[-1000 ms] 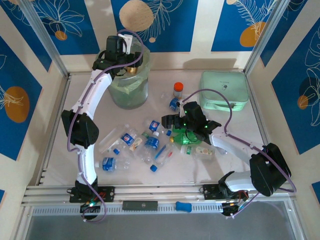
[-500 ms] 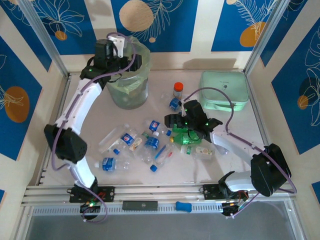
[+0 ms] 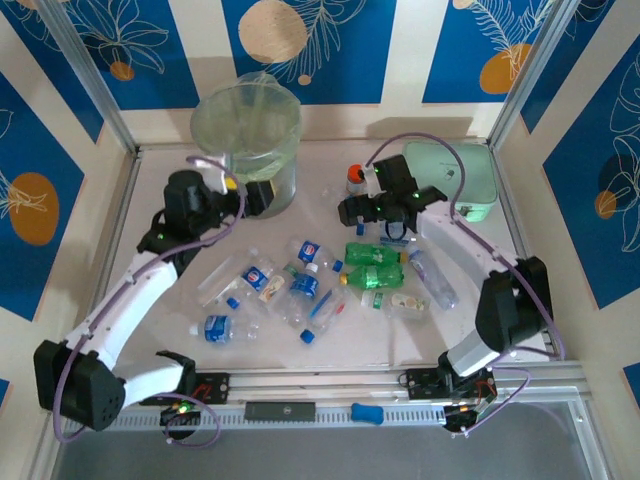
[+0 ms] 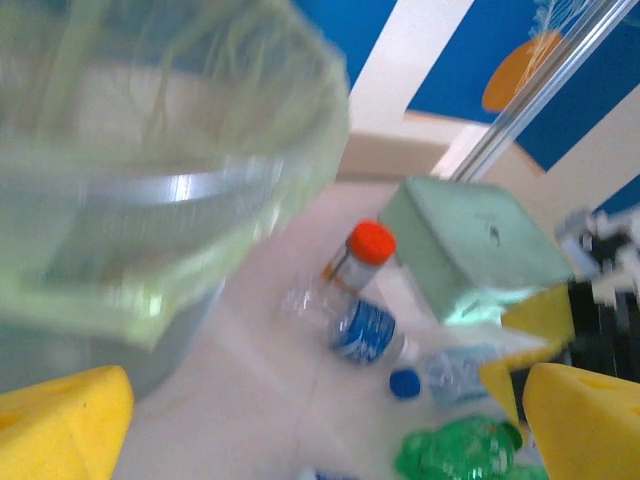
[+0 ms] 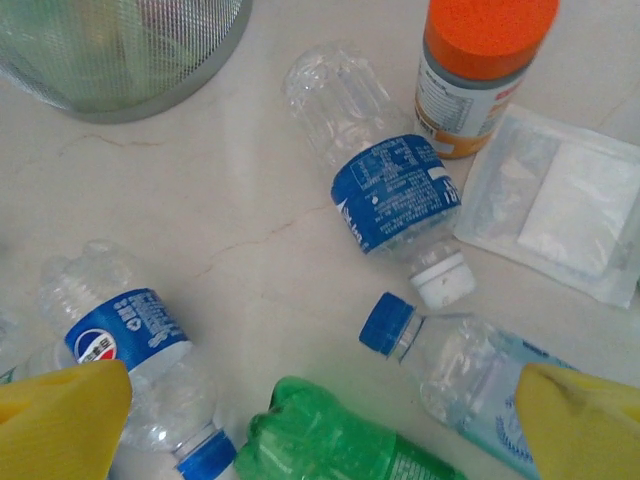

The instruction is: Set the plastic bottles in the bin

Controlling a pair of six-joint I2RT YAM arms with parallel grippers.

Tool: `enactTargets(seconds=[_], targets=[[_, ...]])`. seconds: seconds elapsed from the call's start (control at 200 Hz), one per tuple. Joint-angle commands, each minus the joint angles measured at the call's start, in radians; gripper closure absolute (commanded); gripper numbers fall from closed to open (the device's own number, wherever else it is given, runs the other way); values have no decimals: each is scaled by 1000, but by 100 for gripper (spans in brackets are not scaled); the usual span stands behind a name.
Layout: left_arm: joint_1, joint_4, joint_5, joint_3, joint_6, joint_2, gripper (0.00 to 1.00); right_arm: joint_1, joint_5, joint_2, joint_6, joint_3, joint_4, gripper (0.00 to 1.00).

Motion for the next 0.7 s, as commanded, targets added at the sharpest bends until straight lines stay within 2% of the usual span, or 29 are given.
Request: enactTargets(seconds=[0.0,0.14,0.36,0.695], targets=[[-6,129,8,-127,-122,-60,0,-5,-44,103,-97,94,-125,1],[-8,122,-34,-227,-157,-100,0,-5,-17,227,-154,211,-162,1],[-7,203,-65,-360,-255,-94,0,3,39,395,-240,351,-177,4],[-5,226,-49,-360,-272,-39,0,4,101,526,-327,426,-113,5]])
